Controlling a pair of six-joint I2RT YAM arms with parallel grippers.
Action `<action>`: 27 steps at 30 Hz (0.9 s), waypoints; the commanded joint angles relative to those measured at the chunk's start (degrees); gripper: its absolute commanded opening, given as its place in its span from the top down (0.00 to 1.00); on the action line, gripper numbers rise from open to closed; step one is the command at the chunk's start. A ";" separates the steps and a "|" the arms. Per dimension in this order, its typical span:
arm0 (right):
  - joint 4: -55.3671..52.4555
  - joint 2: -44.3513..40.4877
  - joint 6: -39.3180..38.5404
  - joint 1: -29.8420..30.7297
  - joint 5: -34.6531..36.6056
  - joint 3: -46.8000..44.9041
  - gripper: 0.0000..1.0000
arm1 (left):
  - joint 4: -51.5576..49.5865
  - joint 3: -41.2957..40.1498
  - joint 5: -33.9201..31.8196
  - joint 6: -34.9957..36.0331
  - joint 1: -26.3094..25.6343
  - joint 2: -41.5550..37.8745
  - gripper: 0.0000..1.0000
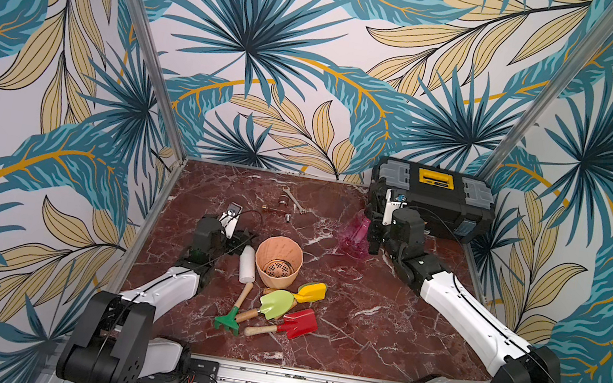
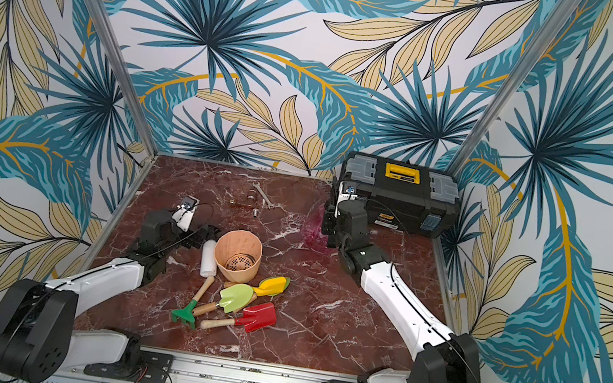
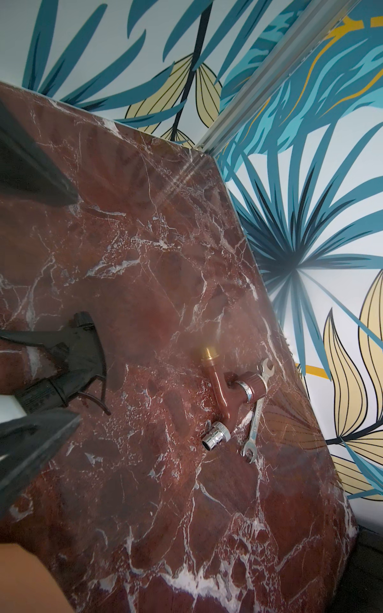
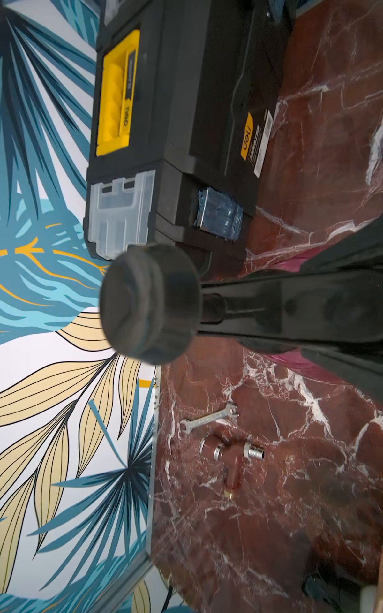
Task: Organize the gardening tools
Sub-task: Adjust the gardening tool at the center of the board.
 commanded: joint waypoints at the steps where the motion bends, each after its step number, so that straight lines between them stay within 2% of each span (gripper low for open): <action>1: 7.94 1.26 -2.69 0.77 8.35 -1.52 0.89 | -0.14 0.84 -0.82 -0.68 -0.27 -1.20 0.00; 7: 10.97 2.14 -0.94 0.89 9.02 -4.30 0.88 | -0.17 0.84 -0.80 -0.61 -0.23 -1.07 0.00; 12: 10.44 2.28 1.32 0.89 8.50 -5.58 0.81 | -0.06 0.84 -0.58 -0.57 -0.25 -0.86 0.00; 15: 9.62 1.71 2.11 0.92 8.97 -5.96 0.69 | -0.15 0.84 -0.76 -0.53 -0.20 -0.89 0.00; 24: 4.26 -0.27 2.72 0.82 9.21 -3.88 0.21 | -0.41 0.97 -0.57 -0.55 -0.21 -1.16 0.00; 27: 1.50 -0.70 2.95 0.72 9.29 -2.38 0.10 | -0.59 0.97 -0.67 -0.59 -0.20 -1.49 0.00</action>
